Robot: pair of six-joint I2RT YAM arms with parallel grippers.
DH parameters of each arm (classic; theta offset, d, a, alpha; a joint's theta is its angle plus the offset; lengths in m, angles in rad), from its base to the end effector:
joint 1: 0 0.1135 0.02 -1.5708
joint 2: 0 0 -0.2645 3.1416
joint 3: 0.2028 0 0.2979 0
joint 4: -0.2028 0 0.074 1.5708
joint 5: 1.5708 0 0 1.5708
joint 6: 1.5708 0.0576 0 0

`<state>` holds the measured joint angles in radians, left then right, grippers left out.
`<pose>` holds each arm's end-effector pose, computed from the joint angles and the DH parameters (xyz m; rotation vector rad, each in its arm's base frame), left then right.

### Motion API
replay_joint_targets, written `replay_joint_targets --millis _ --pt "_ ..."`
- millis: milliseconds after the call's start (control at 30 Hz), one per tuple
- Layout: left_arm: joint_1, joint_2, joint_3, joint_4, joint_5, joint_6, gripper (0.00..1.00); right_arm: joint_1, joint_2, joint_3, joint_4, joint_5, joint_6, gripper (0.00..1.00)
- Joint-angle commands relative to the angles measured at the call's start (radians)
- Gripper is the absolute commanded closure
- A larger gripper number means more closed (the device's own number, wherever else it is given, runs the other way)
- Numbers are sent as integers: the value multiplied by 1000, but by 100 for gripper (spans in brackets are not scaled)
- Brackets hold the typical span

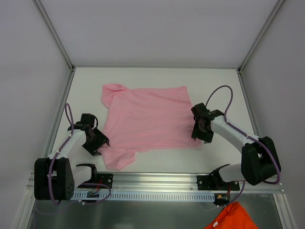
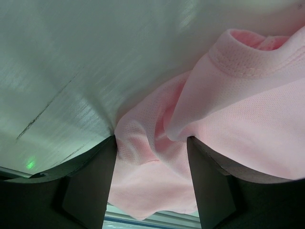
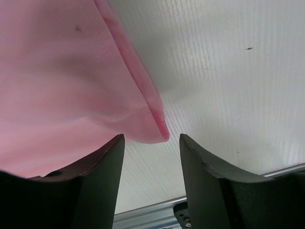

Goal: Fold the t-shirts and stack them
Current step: Grap the side of the flattened tshirt closest away from the robot with both arms

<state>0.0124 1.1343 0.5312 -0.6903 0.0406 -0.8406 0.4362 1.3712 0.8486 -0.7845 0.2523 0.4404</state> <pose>0.2186 0.0004 0.1106 -1.1906 2.6400 -0.2165 0.2636 0.1070 0.1538 0.0529 2.7926 -0.1635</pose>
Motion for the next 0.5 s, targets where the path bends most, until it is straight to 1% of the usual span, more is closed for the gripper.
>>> replay_joint_targets --millis 0,233,300,367,467 --pt "-6 -4 33 0 -31 25 39 -7 -9 -40 19 -22 38 46" --pt "-6 -5 33 -3 -31 25 39 -8 -1 -100 27 -27 67 47" --pt "-6 -4 32 -3 -31 25 39 -8 5 -109 37 -22 69 48" --pt "-6 -1 32 3 -31 25 39 -10 12 -112 42 -21 69 52" --pt "-5 8 32 5 -33 25 39 -8 26 -117 53 -21 63 52"
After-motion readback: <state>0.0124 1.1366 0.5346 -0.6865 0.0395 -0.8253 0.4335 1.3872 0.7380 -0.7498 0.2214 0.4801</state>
